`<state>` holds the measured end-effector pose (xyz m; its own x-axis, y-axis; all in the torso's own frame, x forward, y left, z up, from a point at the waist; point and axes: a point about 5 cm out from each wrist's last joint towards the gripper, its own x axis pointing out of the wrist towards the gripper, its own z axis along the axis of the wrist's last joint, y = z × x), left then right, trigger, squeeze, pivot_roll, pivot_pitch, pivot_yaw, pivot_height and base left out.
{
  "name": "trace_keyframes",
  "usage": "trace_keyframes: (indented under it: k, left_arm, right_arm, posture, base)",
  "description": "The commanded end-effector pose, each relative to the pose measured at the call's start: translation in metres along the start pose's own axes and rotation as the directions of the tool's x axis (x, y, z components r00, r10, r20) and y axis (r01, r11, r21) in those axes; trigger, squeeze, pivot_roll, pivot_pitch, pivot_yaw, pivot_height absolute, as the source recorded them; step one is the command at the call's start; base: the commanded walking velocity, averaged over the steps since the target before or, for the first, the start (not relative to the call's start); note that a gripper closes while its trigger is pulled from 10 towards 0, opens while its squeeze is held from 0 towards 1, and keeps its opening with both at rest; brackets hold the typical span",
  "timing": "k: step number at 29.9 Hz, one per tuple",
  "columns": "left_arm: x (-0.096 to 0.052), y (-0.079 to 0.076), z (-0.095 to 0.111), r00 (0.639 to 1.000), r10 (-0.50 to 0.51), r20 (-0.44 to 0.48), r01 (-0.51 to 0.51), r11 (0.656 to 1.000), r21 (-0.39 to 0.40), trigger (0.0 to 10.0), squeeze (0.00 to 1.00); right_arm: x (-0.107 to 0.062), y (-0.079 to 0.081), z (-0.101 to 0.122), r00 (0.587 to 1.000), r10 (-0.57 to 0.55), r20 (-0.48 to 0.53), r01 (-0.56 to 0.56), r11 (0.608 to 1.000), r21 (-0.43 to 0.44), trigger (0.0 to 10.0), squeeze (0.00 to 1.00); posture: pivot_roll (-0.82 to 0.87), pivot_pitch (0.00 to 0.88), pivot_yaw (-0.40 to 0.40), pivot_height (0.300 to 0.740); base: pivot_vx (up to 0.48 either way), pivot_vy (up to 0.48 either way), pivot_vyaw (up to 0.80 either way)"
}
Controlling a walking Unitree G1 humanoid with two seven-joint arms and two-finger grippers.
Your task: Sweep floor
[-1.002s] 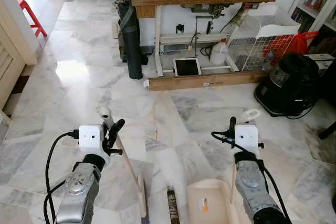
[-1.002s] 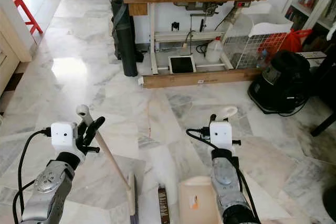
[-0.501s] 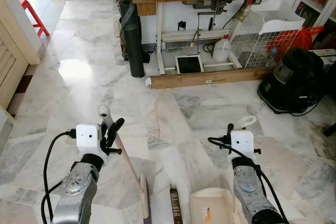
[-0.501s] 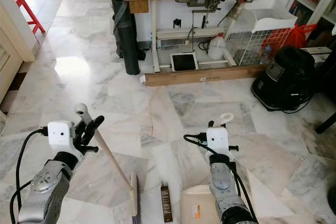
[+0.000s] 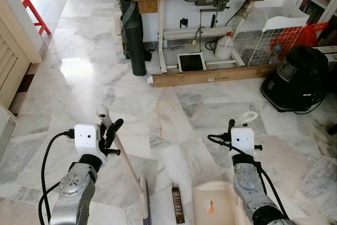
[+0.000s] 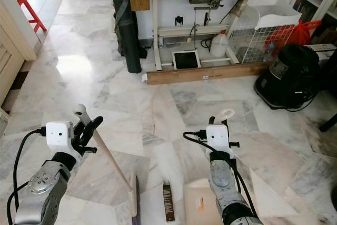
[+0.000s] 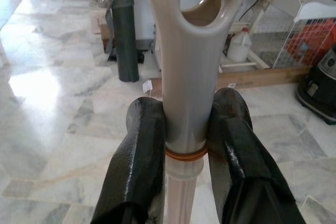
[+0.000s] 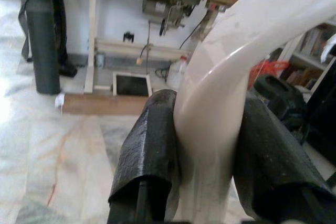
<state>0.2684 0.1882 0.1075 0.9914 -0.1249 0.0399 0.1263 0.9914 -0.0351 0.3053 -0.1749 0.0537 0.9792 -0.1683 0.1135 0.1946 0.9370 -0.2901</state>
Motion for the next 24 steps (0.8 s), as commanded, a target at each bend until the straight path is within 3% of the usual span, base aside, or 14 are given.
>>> trace_keyframes:
  k: [1,8,21,24]
  left_arm:
    - [-0.001,-0.001,0.010,0.999,0.000,0.045,0.000,1.000,0.013,10.0,0.00]
    - [0.000,0.000,0.014,0.998,0.006,0.065,-0.008,1.000,0.029,10.0,0.00]
    - [-0.002,-0.007,0.022,0.997,-0.030,0.077,0.028,0.999,0.022,10.0,0.00]
    - [-0.002,-0.007,0.022,0.997,-0.032,0.074,0.030,0.999,0.021,10.0,0.00]
  right_arm:
    - [0.007,0.000,0.013,0.997,-0.011,0.072,0.010,1.000,0.006,10.0,0.00]
    - [0.007,0.005,0.014,0.997,-0.001,0.075,-0.001,1.000,0.021,10.0,0.00]
    - [-0.021,0.025,-0.014,0.996,0.068,-0.061,-0.068,0.998,-0.006,10.0,0.00]
    - [-0.021,0.027,-0.014,0.995,0.078,-0.062,-0.078,0.997,-0.002,10.0,0.00]
  posture:
    - [0.18,0.135,0.019,0.740]
    - [0.18,0.144,0.019,0.740]
    - [0.23,0.163,0.022,0.740]
    - [0.22,0.163,0.023,0.740]
  base:
    - [0.000,0.000,0.00]
    - [0.000,0.000,0.00]
    - [0.000,0.000,0.00]
    - [0.000,0.000,0.00]
